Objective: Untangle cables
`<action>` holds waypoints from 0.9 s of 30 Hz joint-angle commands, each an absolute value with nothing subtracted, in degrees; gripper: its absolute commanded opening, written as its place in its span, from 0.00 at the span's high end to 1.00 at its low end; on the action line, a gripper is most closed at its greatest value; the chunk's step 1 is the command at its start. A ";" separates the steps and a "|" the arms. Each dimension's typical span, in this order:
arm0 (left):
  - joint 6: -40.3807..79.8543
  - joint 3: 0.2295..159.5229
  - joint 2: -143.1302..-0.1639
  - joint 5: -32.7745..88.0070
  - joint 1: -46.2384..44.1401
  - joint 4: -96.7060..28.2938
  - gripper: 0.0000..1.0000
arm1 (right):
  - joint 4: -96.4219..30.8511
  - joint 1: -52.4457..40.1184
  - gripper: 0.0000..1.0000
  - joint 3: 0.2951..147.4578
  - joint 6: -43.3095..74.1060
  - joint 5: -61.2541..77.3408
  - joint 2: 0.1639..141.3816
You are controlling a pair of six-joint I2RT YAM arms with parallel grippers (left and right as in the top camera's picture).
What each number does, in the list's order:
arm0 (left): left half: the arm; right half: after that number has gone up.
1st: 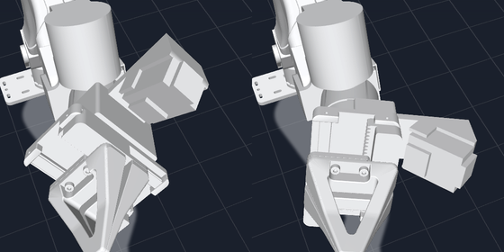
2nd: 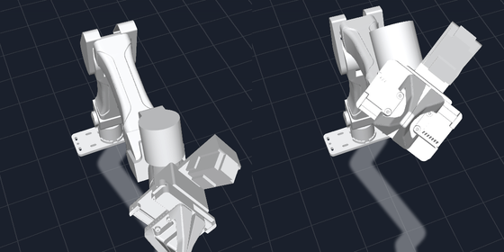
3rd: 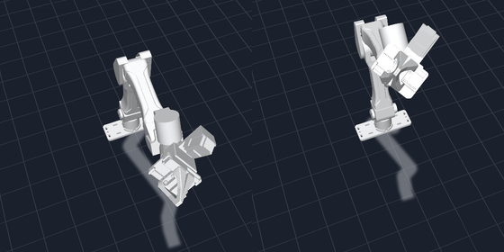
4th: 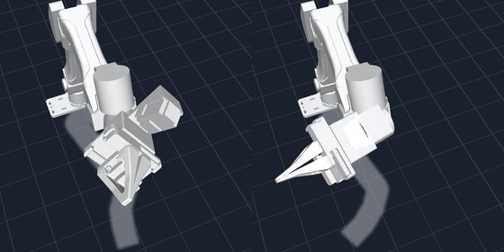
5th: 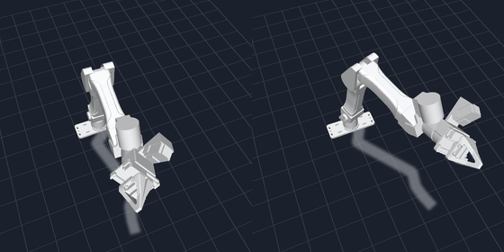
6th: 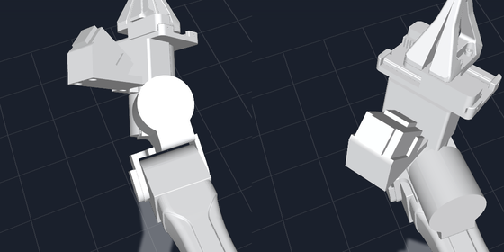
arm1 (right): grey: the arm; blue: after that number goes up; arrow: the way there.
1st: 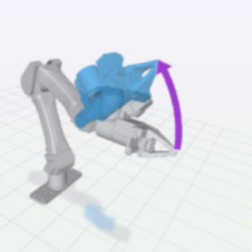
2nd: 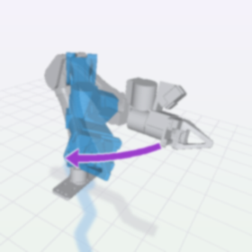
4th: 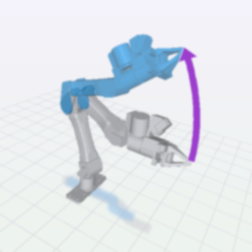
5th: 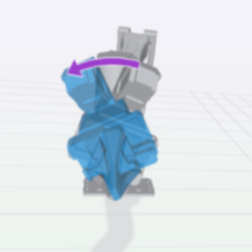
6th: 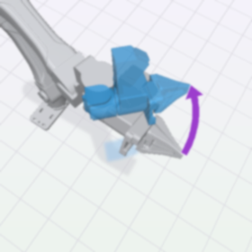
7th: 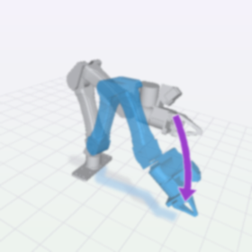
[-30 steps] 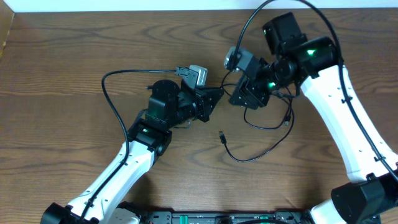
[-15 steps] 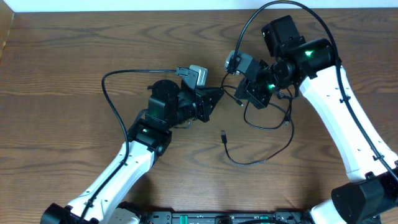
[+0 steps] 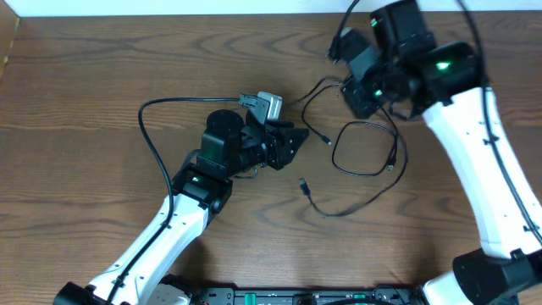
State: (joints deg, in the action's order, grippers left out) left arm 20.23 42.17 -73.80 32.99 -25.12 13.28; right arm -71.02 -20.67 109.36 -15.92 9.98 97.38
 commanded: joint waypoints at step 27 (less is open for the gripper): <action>10.50 42.54 -68.77 34.06 -24.93 -0.91 0.28 | -77.82 18.33 0.99 147.81 3.09 -6.17 96.33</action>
State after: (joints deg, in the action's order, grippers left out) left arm 11.73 42.17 -69.28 34.15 -25.12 -0.97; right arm -78.28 14.96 148.75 -0.97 -2.57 95.09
